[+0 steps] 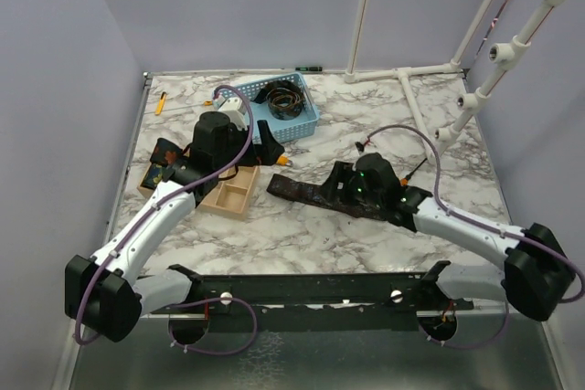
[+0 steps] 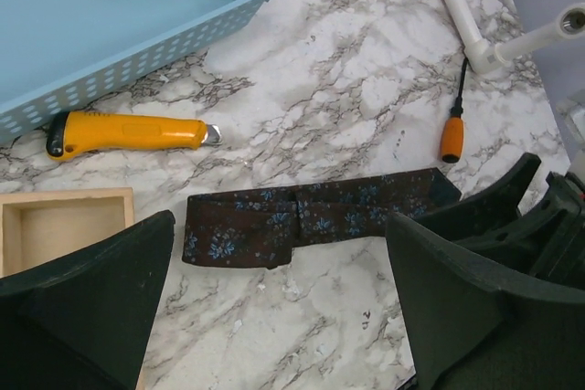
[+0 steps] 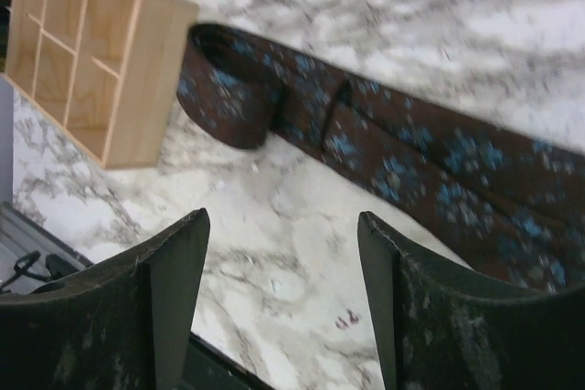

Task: Roll the ties
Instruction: Roll the tie at the center of the board.

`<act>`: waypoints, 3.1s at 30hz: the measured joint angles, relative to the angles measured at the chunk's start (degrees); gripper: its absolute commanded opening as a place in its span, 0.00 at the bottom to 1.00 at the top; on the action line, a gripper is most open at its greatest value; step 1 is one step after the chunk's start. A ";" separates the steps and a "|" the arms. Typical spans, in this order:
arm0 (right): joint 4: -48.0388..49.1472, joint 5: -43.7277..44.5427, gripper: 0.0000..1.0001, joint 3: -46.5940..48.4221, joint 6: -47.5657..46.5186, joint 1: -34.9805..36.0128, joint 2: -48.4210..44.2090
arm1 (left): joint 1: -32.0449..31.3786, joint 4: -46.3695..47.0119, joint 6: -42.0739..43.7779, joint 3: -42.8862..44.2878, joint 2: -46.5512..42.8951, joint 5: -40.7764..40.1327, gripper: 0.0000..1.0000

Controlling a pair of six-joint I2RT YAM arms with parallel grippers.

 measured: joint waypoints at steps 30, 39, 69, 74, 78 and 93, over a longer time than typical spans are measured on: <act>6.86 -12.87 0.56 16.20 -3.02 -1.01 27.78 | 0.83 3.93 -1.88 -7.80 9.22 5.22 0.89; 7.48 -12.61 0.52 16.70 -2.40 -1.01 31.45 | 0.85 4.09 -0.48 -6.88 15.39 6.86 0.87; 9.09 -11.13 0.48 18.67 -2.60 -5.38 36.00 | 1.86 4.37 6.99 4.15 29.62 5.51 0.85; 9.49 -11.72 0.48 18.64 -2.78 -5.81 36.22 | 2.80 3.32 10.25 9.49 35.80 11.15 0.82; 9.53 -12.09 0.48 18.60 -3.08 -6.21 36.22 | 2.86 2.86 11.17 11.72 38.88 15.69 0.79; 9.57 -13.66 0.48 18.40 -3.56 -6.49 36.22 | 3.56 2.71 10.32 10.73 43.45 23.34 0.41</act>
